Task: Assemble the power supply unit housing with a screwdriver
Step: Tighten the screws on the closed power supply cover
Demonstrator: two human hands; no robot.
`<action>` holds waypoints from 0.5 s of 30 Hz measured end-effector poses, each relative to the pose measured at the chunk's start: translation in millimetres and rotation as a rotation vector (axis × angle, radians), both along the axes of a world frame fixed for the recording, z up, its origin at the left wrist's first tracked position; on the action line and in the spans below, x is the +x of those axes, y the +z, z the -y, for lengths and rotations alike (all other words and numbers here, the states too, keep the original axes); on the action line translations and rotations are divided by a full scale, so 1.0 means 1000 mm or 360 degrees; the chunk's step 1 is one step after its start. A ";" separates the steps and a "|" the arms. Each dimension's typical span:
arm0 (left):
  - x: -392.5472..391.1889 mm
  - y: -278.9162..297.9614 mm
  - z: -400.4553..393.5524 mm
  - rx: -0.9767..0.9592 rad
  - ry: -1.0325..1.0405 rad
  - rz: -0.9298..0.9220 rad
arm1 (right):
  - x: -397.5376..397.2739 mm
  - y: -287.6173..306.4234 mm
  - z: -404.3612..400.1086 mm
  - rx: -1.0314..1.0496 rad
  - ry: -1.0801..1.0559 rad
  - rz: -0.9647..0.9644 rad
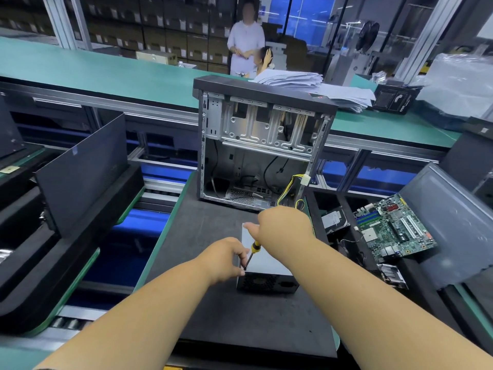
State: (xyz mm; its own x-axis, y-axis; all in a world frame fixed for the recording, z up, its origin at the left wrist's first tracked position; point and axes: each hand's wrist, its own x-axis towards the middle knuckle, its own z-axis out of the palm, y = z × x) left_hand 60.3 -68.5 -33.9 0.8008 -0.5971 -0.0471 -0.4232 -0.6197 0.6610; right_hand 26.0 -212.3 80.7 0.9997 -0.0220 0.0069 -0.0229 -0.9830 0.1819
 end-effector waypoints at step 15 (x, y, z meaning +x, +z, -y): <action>0.000 -0.001 0.001 -0.0013 0.0004 -0.0015 | -0.005 -0.005 0.004 0.0140 0.0030 0.0065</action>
